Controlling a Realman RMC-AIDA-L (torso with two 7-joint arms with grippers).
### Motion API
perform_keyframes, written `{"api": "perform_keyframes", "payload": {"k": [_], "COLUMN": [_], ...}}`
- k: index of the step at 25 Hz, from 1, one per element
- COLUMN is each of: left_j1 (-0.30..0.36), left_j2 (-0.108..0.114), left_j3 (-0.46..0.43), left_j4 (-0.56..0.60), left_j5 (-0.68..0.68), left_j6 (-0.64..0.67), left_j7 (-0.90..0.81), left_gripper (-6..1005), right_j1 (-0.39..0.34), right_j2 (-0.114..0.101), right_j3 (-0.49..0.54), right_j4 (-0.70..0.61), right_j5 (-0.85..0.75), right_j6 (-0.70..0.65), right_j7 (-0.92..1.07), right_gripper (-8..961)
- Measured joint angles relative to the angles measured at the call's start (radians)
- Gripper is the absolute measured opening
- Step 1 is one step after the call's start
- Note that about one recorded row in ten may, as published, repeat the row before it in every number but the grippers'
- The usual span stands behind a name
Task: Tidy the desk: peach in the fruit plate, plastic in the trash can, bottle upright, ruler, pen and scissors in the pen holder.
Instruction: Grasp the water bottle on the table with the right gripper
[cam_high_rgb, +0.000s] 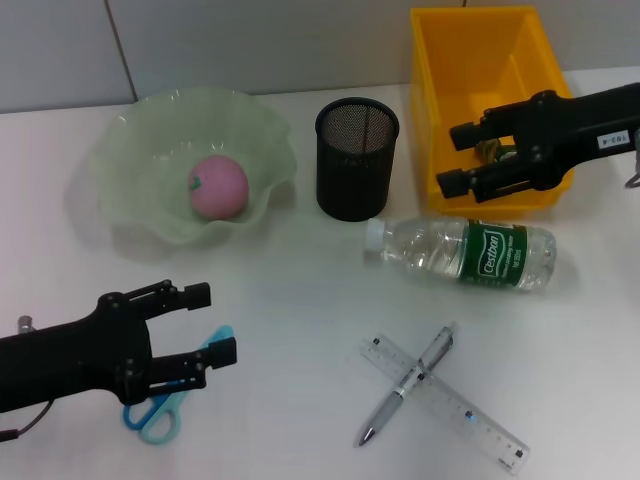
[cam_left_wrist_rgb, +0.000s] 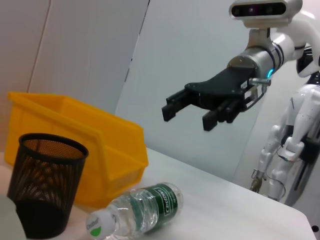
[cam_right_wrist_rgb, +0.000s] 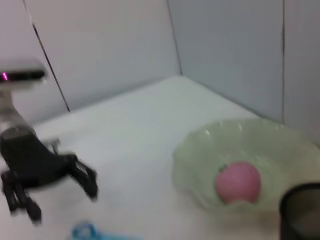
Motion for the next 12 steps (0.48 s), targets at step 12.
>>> {"api": "perform_keyframes", "payload": {"k": [12], "left_j1": [-0.001], "left_j2": [-0.013], "left_j3": [-0.057], "left_j4": [0.0], "left_j5": [-0.002], "left_j6": [0.007], "left_j7": [-0.003], "left_gripper": [796], "right_j1": [0.145], "right_j2": [0.001], "right_j3": [-0.117], "right_j4": [-0.045], "right_j5": [-0.38], "right_j6": [-0.038], "right_j7": [0.051], "right_gripper": [763]}}
